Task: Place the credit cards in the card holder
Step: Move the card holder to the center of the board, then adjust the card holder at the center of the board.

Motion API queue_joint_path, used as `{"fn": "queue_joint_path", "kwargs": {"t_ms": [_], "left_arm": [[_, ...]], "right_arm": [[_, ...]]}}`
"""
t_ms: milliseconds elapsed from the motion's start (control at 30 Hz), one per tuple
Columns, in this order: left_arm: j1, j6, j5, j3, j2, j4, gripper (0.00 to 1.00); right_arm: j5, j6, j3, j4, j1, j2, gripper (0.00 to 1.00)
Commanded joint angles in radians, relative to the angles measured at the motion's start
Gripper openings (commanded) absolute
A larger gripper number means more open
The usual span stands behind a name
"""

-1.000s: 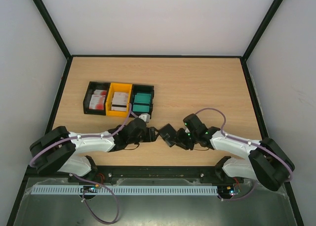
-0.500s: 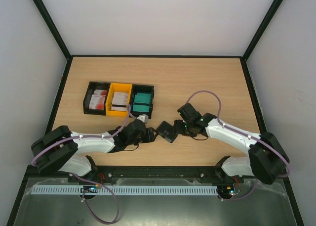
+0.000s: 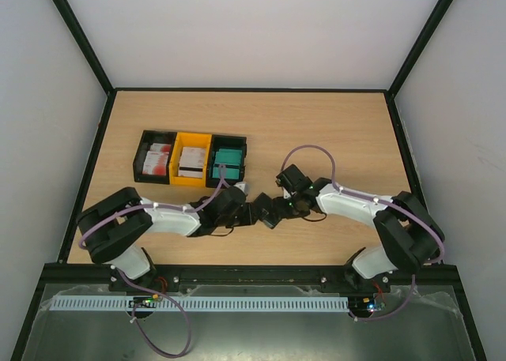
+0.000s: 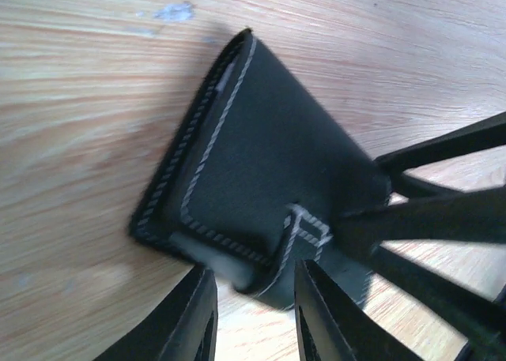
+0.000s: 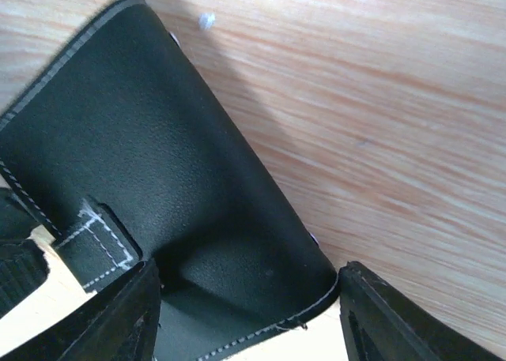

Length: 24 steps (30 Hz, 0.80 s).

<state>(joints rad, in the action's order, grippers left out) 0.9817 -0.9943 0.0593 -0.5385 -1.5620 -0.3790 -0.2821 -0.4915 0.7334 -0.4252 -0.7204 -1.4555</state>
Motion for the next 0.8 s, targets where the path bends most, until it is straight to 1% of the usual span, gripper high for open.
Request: {"fn": "queue_joint_path", "kwargs": {"t_ms": [0,67,200,267,333,467,533,667,767], "left_arm": [[0.003,0.023,0.031,-0.078,-0.056,0.031,0.29],[0.003,0.021,0.015,-0.1,-0.082,0.078,0.27],[0.003,0.007,-0.033,-0.13,-0.128,0.191,0.17],[0.003,-0.007,-0.047,-0.128,-0.147,0.229,0.14],[0.003,-0.013,-0.055,-0.121,-0.164,0.253,0.12],[0.002,-0.01,-0.083,-0.114,-0.183,0.303,0.12],[0.003,-0.009,-0.098,-0.107,-0.183,0.319,0.12],[0.002,0.003,-0.112,-0.095,-0.179,0.333,0.12],[-0.006,0.005,-0.116,-0.076,-0.177,0.335,0.11]], "right_arm": [[-0.106,0.034,-0.054,0.067,-0.001,-0.008,0.59],[-0.153,0.029,-0.079,0.098,0.0,-0.008,0.58],[-0.224,0.007,-0.122,0.156,0.001,0.005,0.58],[-0.231,-0.01,-0.142,0.187,0.002,0.017,0.58],[-0.197,-0.035,-0.149,0.209,0.003,0.028,0.58],[0.012,-0.1,-0.127,0.174,0.007,0.041,0.61],[0.071,-0.111,-0.119,0.17,0.007,0.047,0.63],[0.03,-0.113,-0.112,0.201,0.008,0.012,0.64],[0.04,-0.098,-0.106,0.204,0.011,-0.021,0.64]]}}
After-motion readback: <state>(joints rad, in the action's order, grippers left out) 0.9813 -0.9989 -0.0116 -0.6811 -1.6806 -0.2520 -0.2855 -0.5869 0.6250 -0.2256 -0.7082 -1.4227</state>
